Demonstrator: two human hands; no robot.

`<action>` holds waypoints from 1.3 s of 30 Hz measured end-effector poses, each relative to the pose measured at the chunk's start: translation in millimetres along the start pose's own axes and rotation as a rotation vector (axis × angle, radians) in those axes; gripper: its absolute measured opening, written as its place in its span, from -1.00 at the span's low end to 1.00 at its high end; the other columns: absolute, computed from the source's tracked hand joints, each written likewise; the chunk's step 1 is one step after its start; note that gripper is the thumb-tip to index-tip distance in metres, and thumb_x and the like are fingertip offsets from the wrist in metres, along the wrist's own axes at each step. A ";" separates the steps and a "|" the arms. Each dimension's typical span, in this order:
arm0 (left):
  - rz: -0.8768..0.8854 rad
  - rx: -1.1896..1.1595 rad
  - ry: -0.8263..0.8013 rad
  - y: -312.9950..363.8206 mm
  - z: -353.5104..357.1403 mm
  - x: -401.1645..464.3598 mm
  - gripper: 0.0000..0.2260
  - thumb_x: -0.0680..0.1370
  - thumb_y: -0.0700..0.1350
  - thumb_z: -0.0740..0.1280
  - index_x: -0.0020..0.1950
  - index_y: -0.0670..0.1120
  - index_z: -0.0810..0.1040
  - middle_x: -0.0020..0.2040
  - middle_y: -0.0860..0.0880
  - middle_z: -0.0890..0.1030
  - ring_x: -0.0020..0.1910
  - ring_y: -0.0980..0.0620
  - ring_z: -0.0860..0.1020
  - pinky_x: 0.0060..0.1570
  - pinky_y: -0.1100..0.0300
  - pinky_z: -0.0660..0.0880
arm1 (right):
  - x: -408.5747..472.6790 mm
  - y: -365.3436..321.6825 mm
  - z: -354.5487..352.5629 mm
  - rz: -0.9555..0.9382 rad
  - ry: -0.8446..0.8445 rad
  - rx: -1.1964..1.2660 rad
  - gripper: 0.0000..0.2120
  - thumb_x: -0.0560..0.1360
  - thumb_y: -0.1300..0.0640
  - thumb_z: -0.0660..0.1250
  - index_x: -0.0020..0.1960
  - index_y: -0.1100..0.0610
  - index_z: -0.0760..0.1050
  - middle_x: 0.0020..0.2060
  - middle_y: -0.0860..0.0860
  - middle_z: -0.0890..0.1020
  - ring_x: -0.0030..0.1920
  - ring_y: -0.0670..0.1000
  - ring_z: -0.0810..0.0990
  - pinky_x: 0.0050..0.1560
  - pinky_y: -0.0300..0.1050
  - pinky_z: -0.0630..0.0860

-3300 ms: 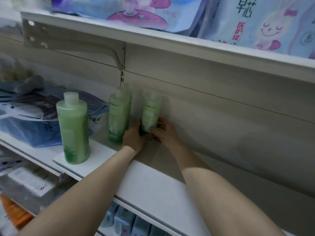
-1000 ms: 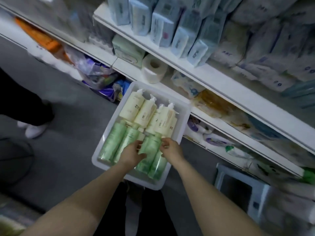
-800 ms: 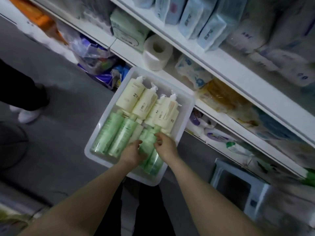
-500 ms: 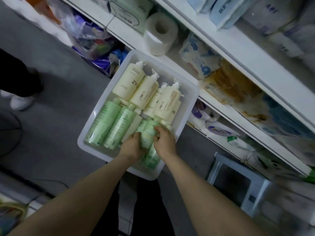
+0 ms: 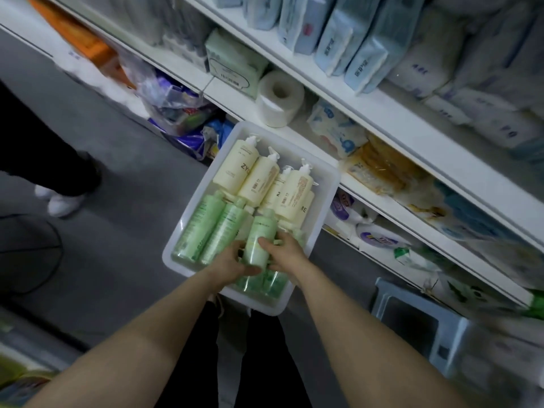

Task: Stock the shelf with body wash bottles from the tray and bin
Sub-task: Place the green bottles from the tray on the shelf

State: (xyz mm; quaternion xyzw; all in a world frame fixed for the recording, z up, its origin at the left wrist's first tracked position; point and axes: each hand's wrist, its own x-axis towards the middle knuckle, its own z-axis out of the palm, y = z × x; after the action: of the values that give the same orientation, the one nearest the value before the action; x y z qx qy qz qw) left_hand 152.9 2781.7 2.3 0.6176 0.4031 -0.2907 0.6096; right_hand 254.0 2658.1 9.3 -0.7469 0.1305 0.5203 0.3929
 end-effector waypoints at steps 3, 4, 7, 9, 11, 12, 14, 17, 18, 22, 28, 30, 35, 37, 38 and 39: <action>0.070 -0.006 0.001 18.6 -12.6 -22.1 -0.40 0.35 -0.21 0.57 0.32 -0.06 0.41 0.10 -0.04 0.57 0.09 -0.05 0.56 0.10 -0.03 0.56 | -25.0 -22.6 -1.5 -0.032 -0.006 0.105 -0.54 0.54 0.03 0.43 0.36 0.09 0.37 0.26 0.03 0.55 0.16 0.10 0.63 -0.17 -0.10 0.65; 0.103 -0.007 -0.001 27.0 -17.3 -29.5 -0.41 0.35 -0.21 0.57 0.31 -0.06 0.41 0.10 -0.04 0.56 0.08 -0.05 0.56 0.09 -0.02 0.56 | -32.7 -30.4 -2.0 -0.056 0.005 0.116 -0.57 0.54 0.03 0.44 0.33 0.08 0.38 0.25 0.04 0.55 0.17 0.11 0.62 -0.10 -0.05 0.66; 0.188 0.025 0.001 53.0 -33.0 -49.1 -0.41 0.35 -0.19 0.58 0.30 -0.08 0.40 0.10 -0.05 0.56 0.08 -0.07 0.57 0.07 -0.03 0.58 | -55.6 -54.9 -4.4 -0.119 0.050 0.125 -0.59 0.52 0.01 0.45 0.27 0.07 0.38 0.24 0.07 0.57 0.15 0.10 0.64 0.09 0.11 0.65; 0.251 0.042 0.001 70.9 -43.3 -60.0 -0.40 0.33 -0.18 0.59 0.28 -0.06 0.40 0.10 -0.06 0.55 0.08 -0.08 0.58 0.06 -0.07 0.58 | -72.8 -72.4 -7.8 -0.164 0.077 0.149 -0.58 0.51 0.01 0.46 0.26 0.07 0.38 0.22 0.07 0.58 0.13 0.08 0.65 0.09 0.10 0.65; 0.322 0.059 -0.002 90.6 -52.7 -73.0 -0.44 0.34 -0.20 0.58 0.24 -0.04 0.39 0.09 -0.05 0.54 0.06 -0.08 0.57 0.02 -0.05 0.59 | -91.4 -90.0 -11.8 -0.221 0.092 0.177 -0.57 0.50 0.01 0.47 0.26 0.06 0.37 0.20 0.07 0.59 0.12 0.07 0.65 0.09 0.10 0.65; 0.358 0.062 -0.008 100.3 -56.7 -78.8 -0.44 0.34 -0.20 0.58 0.23 -0.04 0.40 0.09 -0.05 0.54 0.05 -0.08 0.58 -0.02 -0.03 0.60 | -100.6 -98.7 -14.0 -0.248 0.100 0.185 -0.56 0.50 0.01 0.47 0.27 0.07 0.37 0.19 0.07 0.59 0.11 0.07 0.66 0.09 0.08 0.65; 0.428 0.066 -0.021 120.2 -64.2 -91.1 -0.42 0.31 -0.16 0.60 0.24 -0.05 0.42 0.08 -0.05 0.55 0.05 -0.08 0.59 -0.07 0.00 0.60 | -119.4 -116.7 -18.5 -0.310 0.122 0.193 -0.52 0.50 0.02 0.47 0.32 0.12 0.38 0.20 0.08 0.59 0.10 0.06 0.66 0.05 0.02 0.66; 0.535 0.037 -0.038 149.0 -75.4 -109.9 -0.39 0.26 -0.13 0.62 0.23 -0.06 0.43 0.10 -0.08 0.57 0.08 -0.08 0.60 -0.04 -0.05 0.61 | -147.4 -143.4 -25.9 -0.422 0.169 0.191 -0.50 0.50 0.04 0.48 0.34 0.14 0.38 0.18 0.10 0.62 0.08 0.06 0.68 -0.01 -0.02 0.67; 0.570 0.023 -0.039 158.9 -79.4 -114.3 -0.38 0.22 -0.09 0.63 0.20 -0.05 0.44 0.10 -0.09 0.58 0.08 -0.09 0.60 -0.02 -0.09 0.61 | -158.5 -152.8 -28.3 -0.468 0.190 0.181 -0.50 0.50 0.04 0.48 0.34 0.13 0.38 0.17 0.11 0.62 0.07 0.06 0.68 0.02 0.00 0.67; 0.734 0.007 -0.050 205.3 -96.0 -138.7 -0.40 0.20 -0.06 0.64 0.16 0.01 0.46 0.12 -0.07 0.59 0.06 -0.08 0.62 0.00 -0.11 0.61 | -203.0 -192.2 -42.5 -0.635 0.284 0.143 -0.52 0.50 0.03 0.47 0.32 0.12 0.38 0.10 0.04 0.62 0.01 -0.04 0.65 -0.08 -0.13 0.62; 0.974 0.037 -0.061 282.5 -112.4 -189.1 -0.40 0.26 -0.04 0.62 0.21 -0.02 0.44 0.14 -0.06 0.57 0.07 -0.07 0.62 0.00 -0.04 0.61 | -264.3 -254.5 -67.6 -0.830 0.364 0.091 -0.42 0.47 0.04 0.51 0.38 0.14 0.34 0.22 0.12 0.58 0.15 0.07 0.63 0.14 0.09 0.63; 1.040 0.035 -0.055 305.8 -115.3 -205.9 -0.44 0.29 -0.05 0.61 0.20 -0.02 0.44 0.13 -0.03 0.56 0.10 -0.06 0.60 -0.02 0.01 0.60 | -284.8 -272.8 -77.8 -0.893 0.365 0.083 -0.41 0.46 0.02 0.52 0.38 0.15 0.35 0.21 0.11 0.58 0.15 0.07 0.64 0.12 0.08 0.64; 1.160 0.006 -0.004 355.4 -120.5 -243.7 -0.38 0.21 0.05 0.59 0.19 -0.05 0.46 0.15 -0.04 0.58 0.11 0.02 0.58 -0.15 0.12 0.57 | -329.9 -315.7 -99.8 -1.011 0.371 0.008 -0.44 0.47 0.01 0.51 0.36 0.14 0.37 0.14 0.09 0.62 0.08 0.03 0.68 0.02 -0.01 0.66; 1.197 0.016 0.016 376.0 -123.1 -253.1 -0.37 0.21 0.05 0.59 0.20 -0.04 0.46 0.14 -0.05 0.59 0.09 -0.01 0.59 -0.11 0.08 0.58 | -342.1 -332.5 -106.5 -1.039 0.367 -0.039 -0.42 0.45 -0.02 0.52 0.37 0.09 0.38 0.15 0.03 0.62 0.08 0.00 0.68 0.02 0.01 0.67; 1.217 0.021 0.032 385.8 -124.5 -256.3 -0.35 0.19 0.06 0.59 0.20 -0.03 0.46 0.13 -0.05 0.59 0.08 -0.03 0.59 -0.07 0.06 0.59 | -344.7 -340.7 -109.9 -1.044 0.364 -0.067 -0.40 0.43 -0.04 0.54 0.36 0.06 0.39 0.15 0.00 0.63 0.08 -0.01 0.68 0.04 0.07 0.66; 1.235 0.017 0.046 395.1 -125.9 -258.5 -0.32 0.16 0.09 0.59 0.21 -0.03 0.46 0.13 -0.05 0.60 0.07 -0.06 0.60 -0.04 0.03 0.59 | -345.9 -348.7 -113.1 -1.042 0.366 -0.094 -0.41 0.42 -0.05 0.54 0.35 0.04 0.40 0.15 -0.02 0.64 0.08 -0.01 0.68 0.07 0.12 0.66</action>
State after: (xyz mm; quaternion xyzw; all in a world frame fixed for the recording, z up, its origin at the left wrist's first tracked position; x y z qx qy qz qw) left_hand 342.1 2895.8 438.1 0.7480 -0.0183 0.1263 0.6514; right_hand 394.0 2731.5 487.9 -0.8077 -0.2135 0.1239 0.5355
